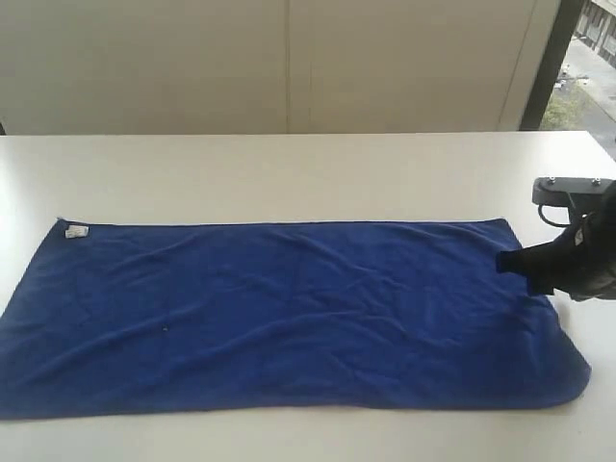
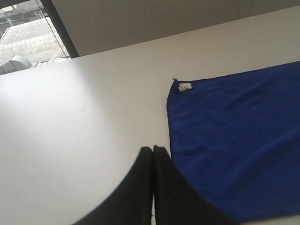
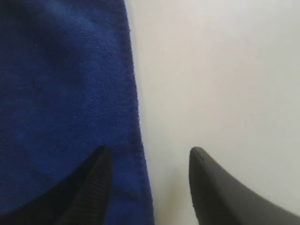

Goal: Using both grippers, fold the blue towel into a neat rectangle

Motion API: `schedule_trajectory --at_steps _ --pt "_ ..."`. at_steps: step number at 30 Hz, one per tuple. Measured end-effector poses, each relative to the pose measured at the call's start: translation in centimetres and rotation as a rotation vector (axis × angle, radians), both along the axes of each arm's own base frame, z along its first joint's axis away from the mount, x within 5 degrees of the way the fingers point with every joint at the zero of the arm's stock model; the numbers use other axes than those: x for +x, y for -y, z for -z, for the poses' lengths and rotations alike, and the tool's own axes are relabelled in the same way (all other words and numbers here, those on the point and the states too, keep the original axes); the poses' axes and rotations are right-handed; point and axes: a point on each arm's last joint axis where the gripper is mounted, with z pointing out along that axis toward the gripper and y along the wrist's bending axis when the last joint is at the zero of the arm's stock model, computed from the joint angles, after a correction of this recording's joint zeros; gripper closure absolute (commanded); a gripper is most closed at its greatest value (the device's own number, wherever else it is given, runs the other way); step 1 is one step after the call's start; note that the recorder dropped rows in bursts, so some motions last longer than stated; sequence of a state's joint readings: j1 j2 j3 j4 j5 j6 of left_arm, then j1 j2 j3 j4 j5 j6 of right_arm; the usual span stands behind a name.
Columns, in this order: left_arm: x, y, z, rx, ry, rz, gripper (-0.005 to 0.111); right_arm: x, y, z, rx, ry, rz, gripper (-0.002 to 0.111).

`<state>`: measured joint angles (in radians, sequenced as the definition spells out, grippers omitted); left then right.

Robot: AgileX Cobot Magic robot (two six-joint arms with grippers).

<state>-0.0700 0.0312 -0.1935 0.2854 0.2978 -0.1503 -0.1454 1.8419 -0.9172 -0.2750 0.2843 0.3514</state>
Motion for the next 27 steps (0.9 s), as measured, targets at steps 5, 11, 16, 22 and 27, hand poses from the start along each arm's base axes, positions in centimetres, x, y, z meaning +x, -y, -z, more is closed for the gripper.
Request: schedule_trajectory --at_steps 5,11,16,22,27 --pt "0.1 0.4 0.1 -0.114 -0.001 0.014 0.107 0.5 0.0 0.8 0.002 -0.017 -0.023 0.063" --pt "0.4 0.5 1.8 -0.222 -0.042 -0.006 0.107 0.7 -0.3 0.9 0.030 -0.015 -0.043 0.064" --pt "0.8 0.6 4.1 -0.299 -0.063 -0.024 0.107 0.8 -0.5 0.9 0.050 -0.010 -0.061 0.064" --pt "0.9 0.7 5.0 -0.309 -0.053 -0.019 0.107 0.7 -0.6 0.6 0.054 -0.012 -0.068 0.062" --pt "0.9 0.6 5.1 -0.287 -0.057 -0.023 0.107 0.6 -0.6 -0.8 0.045 0.018 -0.076 0.054"
